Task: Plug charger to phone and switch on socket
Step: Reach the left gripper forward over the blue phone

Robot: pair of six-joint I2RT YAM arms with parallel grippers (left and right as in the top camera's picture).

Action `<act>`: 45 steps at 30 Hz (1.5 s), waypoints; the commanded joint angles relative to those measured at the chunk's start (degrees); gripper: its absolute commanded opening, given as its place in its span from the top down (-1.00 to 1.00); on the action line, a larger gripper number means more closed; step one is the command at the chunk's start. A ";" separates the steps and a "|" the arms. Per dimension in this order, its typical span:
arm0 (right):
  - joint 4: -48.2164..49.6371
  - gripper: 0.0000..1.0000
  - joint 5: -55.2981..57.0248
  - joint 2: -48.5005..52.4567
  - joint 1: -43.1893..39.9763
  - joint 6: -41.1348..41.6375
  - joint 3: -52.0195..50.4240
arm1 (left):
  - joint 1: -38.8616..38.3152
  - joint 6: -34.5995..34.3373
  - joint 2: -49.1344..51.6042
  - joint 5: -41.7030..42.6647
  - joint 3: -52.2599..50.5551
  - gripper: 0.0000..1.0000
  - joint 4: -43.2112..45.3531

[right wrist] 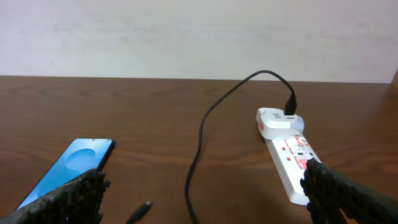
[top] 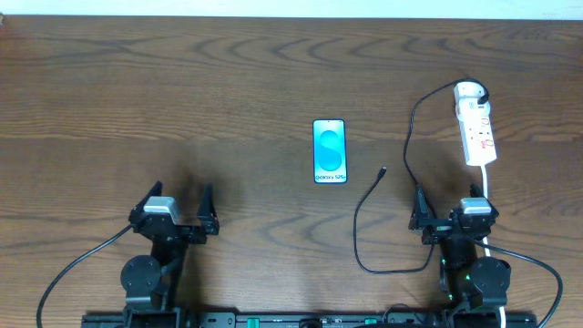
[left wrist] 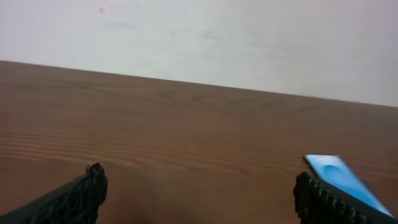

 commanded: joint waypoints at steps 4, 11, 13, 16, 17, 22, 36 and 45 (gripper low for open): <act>-0.31 -0.98 0.24 -0.46 -0.13 0.81 -0.11 | 0.22 -5.75 -0.02 11.56 -0.44 -0.96 6.14; -0.31 -0.98 0.24 -0.46 -0.13 0.81 -0.11 | 0.24 -12.70 0.35 13.16 4.00 -0.96 15.04; -0.31 -0.99 0.24 -0.46 -0.13 0.81 -0.11 | 0.24 -12.66 1.90 11.54 7.43 -0.96 14.01; -0.31 -0.98 0.24 -0.46 -0.13 0.81 -0.11 | 0.24 -11.41 7.19 11.21 14.16 -0.96 10.34; -0.31 -0.99 0.24 -0.46 -0.13 0.81 -0.11 | 0.24 -10.86 9.88 11.17 17.18 -0.95 7.54; -0.31 -0.98 0.24 -0.46 -0.13 0.81 -0.11 | 0.22 -9.53 30.38 9.79 39.45 -0.96 -19.69; -0.31 -0.99 0.24 -0.46 -0.13 0.81 -0.11 | -3.32 -9.73 66.60 27.91 73.92 -0.96 -41.16; -0.31 -0.99 0.24 -0.46 -0.13 0.81 -0.11 | -19.32 -11.58 85.02 3.89 95.06 -0.96 -64.67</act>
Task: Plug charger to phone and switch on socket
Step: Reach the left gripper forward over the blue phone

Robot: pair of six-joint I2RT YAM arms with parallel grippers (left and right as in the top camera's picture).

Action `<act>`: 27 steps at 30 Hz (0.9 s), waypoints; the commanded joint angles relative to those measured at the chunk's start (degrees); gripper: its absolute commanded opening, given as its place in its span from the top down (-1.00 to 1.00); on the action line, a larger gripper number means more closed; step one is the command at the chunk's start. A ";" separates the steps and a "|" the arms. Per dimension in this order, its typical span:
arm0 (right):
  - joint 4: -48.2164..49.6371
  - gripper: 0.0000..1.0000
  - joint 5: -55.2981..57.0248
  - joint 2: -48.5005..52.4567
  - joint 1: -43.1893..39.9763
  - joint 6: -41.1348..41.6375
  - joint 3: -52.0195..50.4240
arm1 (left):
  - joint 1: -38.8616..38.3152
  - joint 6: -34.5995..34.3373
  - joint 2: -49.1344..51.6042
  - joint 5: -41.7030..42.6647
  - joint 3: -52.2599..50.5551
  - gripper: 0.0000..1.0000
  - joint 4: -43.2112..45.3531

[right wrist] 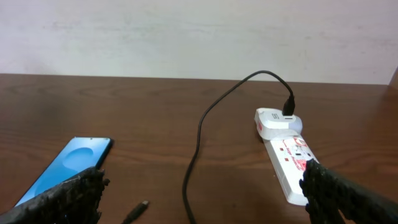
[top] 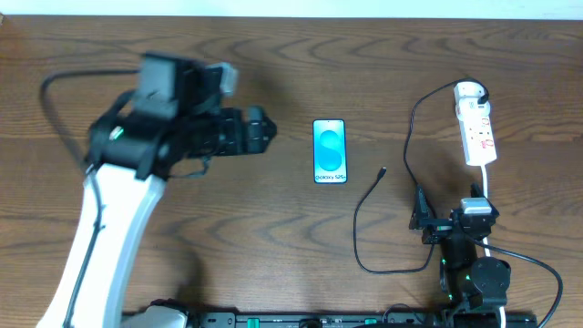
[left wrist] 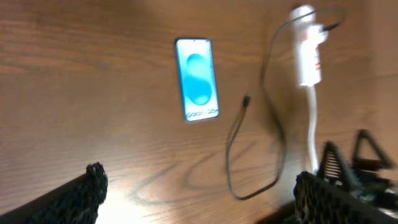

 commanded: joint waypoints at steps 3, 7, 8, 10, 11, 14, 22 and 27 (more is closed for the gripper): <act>-0.35 -0.98 0.04 -0.44 -0.13 0.72 -0.09 | -7.43 -2.14 12.66 -12.76 15.10 -0.95 -9.03; -0.35 -0.98 0.04 -0.44 -0.13 0.72 -0.09 | -11.28 -5.64 22.84 -19.78 25.24 -0.95 -16.85; -0.35 -0.99 0.04 -0.44 -0.13 0.72 -0.09 | -12.02 -6.34 25.33 -21.31 27.28 -0.96 -18.93; -0.35 -0.98 0.04 -0.44 -0.13 0.72 -0.09 | -13.38 -6.54 29.68 -22.27 29.73 -0.95 -21.24; -0.35 -0.99 0.04 -0.44 -0.13 0.72 -0.09 | -13.94 -6.62 31.21 -22.16 29.79 -0.96 -20.96; -0.35 -0.98 0.04 -0.44 -0.13 0.72 -0.09 | -15.61 -6.95 35.10 -21.99 29.79 -0.96 -18.01; -0.35 -0.98 0.04 -0.44 -0.13 0.72 -0.09 | -17.92 -18.08 42.82 -20.44 29.77 -0.95 -14.71; -0.35 -0.98 0.04 -0.44 -0.13 0.72 -0.09 | -19.08 -19.17 46.99 -19.98 29.77 -0.95 -11.32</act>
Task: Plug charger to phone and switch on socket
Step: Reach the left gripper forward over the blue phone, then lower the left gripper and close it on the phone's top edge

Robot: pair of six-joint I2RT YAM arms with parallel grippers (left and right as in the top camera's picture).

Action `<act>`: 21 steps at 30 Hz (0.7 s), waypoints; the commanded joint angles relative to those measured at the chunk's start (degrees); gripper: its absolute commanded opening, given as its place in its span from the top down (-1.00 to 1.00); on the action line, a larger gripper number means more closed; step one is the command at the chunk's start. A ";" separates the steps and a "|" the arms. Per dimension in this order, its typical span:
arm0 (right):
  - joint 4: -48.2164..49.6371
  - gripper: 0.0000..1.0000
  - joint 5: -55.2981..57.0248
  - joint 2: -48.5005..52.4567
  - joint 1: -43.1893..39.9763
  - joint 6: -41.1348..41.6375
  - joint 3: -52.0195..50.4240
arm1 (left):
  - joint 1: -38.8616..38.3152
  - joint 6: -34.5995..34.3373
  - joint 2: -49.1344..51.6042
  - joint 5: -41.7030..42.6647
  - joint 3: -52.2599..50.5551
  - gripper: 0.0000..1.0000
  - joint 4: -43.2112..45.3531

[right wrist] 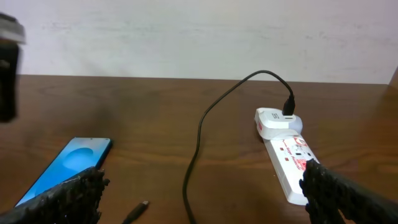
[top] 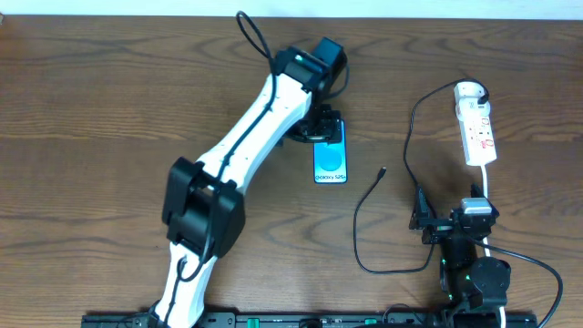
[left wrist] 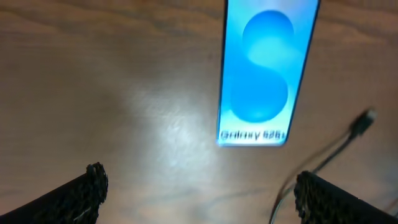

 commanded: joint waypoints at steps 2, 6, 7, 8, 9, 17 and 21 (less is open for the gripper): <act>-0.33 -0.99 0.04 -0.44 -0.13 0.61 -0.09 | -1.31 -3.23 3.26 0.17 1.27 -0.96 2.73; -0.33 -0.99 0.04 -0.44 -0.13 0.61 -0.09 | -2.54 -4.09 4.02 0.07 0.79 -0.96 7.23; -0.33 -0.99 0.04 -0.44 -0.13 0.61 -0.09 | -2.75 -4.87 4.17 0.04 0.66 -0.95 8.02; -0.33 -0.99 0.04 -0.44 -0.13 0.61 -0.09 | -2.91 -5.84 4.42 -0.26 0.61 -0.96 8.61; -0.33 -0.99 0.04 -0.44 -0.13 0.61 -0.09 | -3.10 -6.97 4.70 -0.57 0.61 -0.96 9.25; -0.33 -0.99 0.04 -0.44 -0.13 0.61 -0.09 | -4.26 -7.13 8.98 -0.55 0.57 -0.96 11.17; -0.33 -0.98 0.04 -0.44 -0.13 0.61 -0.09 | -4.28 -6.80 10.64 -0.55 0.57 -0.96 11.85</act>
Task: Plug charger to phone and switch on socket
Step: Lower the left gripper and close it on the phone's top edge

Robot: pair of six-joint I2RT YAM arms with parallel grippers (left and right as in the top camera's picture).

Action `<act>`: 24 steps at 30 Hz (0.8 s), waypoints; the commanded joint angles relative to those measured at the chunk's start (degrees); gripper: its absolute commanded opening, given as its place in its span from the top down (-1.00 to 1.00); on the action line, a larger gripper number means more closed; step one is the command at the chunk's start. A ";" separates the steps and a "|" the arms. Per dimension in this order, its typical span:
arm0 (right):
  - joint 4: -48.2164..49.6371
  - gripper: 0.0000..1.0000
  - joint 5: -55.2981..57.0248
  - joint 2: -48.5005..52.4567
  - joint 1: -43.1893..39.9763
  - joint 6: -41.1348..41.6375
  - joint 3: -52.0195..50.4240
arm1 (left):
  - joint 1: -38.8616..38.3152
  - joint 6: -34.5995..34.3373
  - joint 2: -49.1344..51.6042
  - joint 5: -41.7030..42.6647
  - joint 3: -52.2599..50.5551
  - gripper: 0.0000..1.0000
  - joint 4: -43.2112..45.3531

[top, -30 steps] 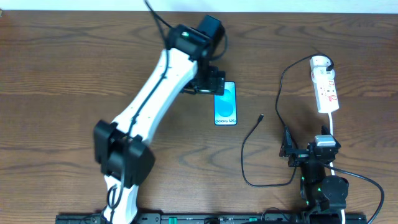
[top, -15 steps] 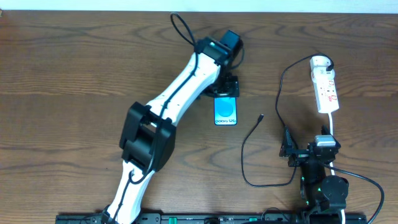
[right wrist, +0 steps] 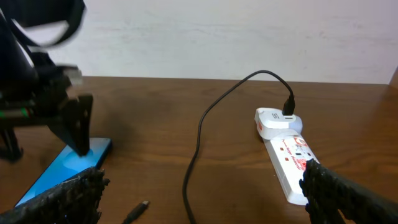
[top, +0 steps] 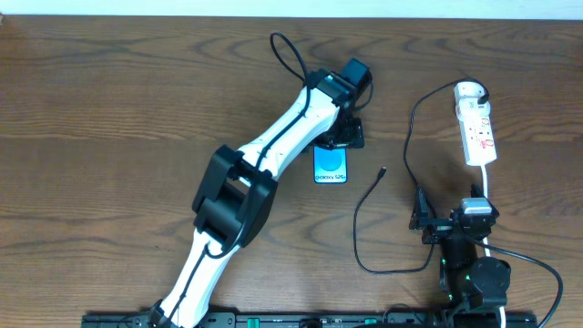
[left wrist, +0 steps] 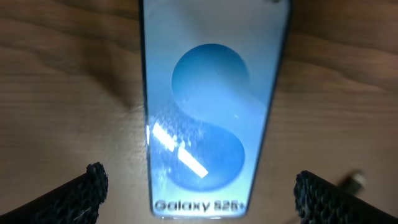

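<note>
The phone (left wrist: 211, 112) lies flat, its blue screen lit and facing up, in the middle of the table (top: 137, 109). My left gripper (left wrist: 202, 186) hangs open close above it, a finger (left wrist: 93, 193) on either side of the phone's width. From overhead the left gripper (top: 342, 137) hides the phone's (top: 331, 166) far half. The black cable's loose plug (top: 383, 170) lies just right of the phone, apart from it. The cable (right wrist: 199, 143) runs to a white adapter (right wrist: 277, 119) in the white socket strip (top: 475, 128). My right gripper (right wrist: 205, 196) is open and empty near the front edge.
The cable (top: 364, 246) loops across the table between the phone and my right arm's base (top: 469, 273). The left arm (top: 264, 173) stretches diagonally from the front left to the phone. A pale wall (right wrist: 199, 37) stands behind the table.
My left gripper has come lower and slightly to the right over the phone, which now fills much more of the left wrist view. The right arm, cable and strip have not moved.
Both grippers first rested open at the front edge. Then the left arm was raised over the table's left side, facing the phone. Later it was above the phone, and now it sits close over the screen. Phone and cable stayed put.
</note>
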 commanded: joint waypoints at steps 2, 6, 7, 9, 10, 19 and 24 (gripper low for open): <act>-0.33 -0.99 0.04 -0.44 -0.13 0.61 -0.09 | -0.11 0.15 2.21 -0.50 0.55 -0.96 0.66; -0.33 -0.99 0.04 -0.44 -0.13 0.61 -0.09 | -0.44 1.64 3.30 -0.52 0.55 -0.96 1.40; -0.33 -0.98 0.04 -0.44 -0.13 0.61 -0.09 | -0.52 1.66 3.50 -0.55 0.55 -0.96 1.55; -0.33 -0.99 0.04 -0.44 -0.13 0.61 -0.09 | -0.76 1.64 3.76 -0.74 0.55 -0.97 1.97; -0.33 -0.99 0.04 -0.44 -0.13 0.61 -0.09 | -0.85 1.64 3.89 -0.76 0.55 -0.96 2.29; -0.31 -0.99 0.04 -0.44 -0.13 0.61 -0.09 | -0.96 1.40 5.51 -3.85 0.50 -0.95 4.31; -0.33 -0.99 0.04 -0.44 -0.13 0.61 -0.09 | -0.96 1.66 6.51 -4.20 0.48 -0.96 4.35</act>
